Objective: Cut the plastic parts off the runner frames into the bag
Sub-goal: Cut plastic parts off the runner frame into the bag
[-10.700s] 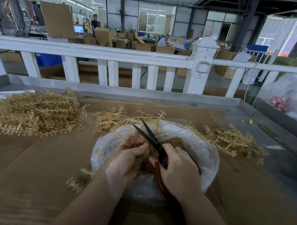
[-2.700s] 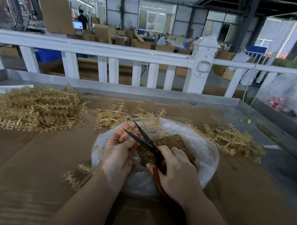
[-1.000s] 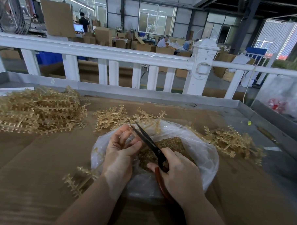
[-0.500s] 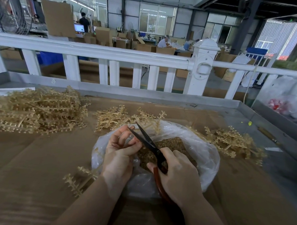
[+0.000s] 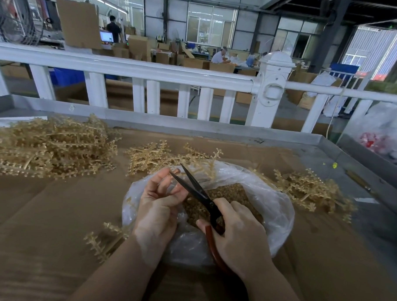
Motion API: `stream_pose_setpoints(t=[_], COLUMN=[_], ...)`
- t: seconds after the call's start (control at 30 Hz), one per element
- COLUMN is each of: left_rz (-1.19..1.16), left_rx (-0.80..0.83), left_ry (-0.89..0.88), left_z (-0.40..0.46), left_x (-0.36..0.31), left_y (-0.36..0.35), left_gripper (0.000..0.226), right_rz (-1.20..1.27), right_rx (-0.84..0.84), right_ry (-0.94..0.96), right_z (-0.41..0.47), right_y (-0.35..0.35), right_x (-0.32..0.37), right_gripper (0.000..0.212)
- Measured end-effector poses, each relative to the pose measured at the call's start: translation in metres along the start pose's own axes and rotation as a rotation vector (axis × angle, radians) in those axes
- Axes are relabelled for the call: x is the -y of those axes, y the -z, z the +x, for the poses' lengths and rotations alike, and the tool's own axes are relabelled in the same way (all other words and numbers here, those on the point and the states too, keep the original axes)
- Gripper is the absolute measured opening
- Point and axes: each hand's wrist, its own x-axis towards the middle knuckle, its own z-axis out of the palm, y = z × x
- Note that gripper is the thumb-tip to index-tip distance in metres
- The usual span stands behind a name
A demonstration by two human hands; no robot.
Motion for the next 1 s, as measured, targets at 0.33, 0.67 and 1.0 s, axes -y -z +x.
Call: stream_pose_setpoints(t=[0.33,0.67,1.0], left_rz=[0.006,0.09,0.113], left_rx=[0.01,0.044,0.046], left_ry=[0.044,0.052,0.025], left_z=[0.0021,-0.0005,-0.0021], left_x=[-0.0032,-0.0029,-0.003], left_y=[0.0003,-0.0016,-0.0022], left_gripper=[0.048,0.047,0.051], right_rz=[0.028,0.027,0.045], right_rx=[0.045,0.053,0.06], right_ry=[0.026,0.018,0.026], right_z=[0.0008,0.001,0.001], right_y=[0.0027,0.0025,0.0034], right_x=[0.0011,0.0029,0.0014], right_gripper=[0.054,0.055,0.052])
